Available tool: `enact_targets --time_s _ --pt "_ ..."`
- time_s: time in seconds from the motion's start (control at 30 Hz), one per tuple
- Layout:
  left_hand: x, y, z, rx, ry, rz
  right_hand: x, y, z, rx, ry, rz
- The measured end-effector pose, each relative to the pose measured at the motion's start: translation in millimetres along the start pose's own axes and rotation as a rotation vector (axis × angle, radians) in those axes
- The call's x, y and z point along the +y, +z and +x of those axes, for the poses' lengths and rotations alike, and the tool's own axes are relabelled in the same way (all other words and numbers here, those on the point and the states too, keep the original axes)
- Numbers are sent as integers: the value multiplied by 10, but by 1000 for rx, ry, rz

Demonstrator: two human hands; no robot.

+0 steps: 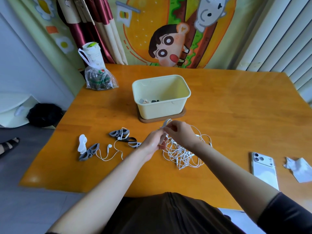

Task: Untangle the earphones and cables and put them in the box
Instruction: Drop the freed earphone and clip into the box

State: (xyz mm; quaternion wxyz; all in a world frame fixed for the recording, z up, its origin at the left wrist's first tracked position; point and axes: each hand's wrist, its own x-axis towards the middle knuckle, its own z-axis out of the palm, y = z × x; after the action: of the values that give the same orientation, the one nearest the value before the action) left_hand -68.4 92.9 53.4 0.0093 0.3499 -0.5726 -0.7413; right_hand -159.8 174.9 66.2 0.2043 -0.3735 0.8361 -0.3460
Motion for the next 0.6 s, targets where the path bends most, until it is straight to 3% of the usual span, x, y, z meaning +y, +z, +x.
enact_targets --time_s 0.3,0.6 --pt "45 97 -58 -51 -11 41 -31 17 -2 24 3 22" --pt "37 39 2 105 33 6 -51 28 -37 99 -26 19"
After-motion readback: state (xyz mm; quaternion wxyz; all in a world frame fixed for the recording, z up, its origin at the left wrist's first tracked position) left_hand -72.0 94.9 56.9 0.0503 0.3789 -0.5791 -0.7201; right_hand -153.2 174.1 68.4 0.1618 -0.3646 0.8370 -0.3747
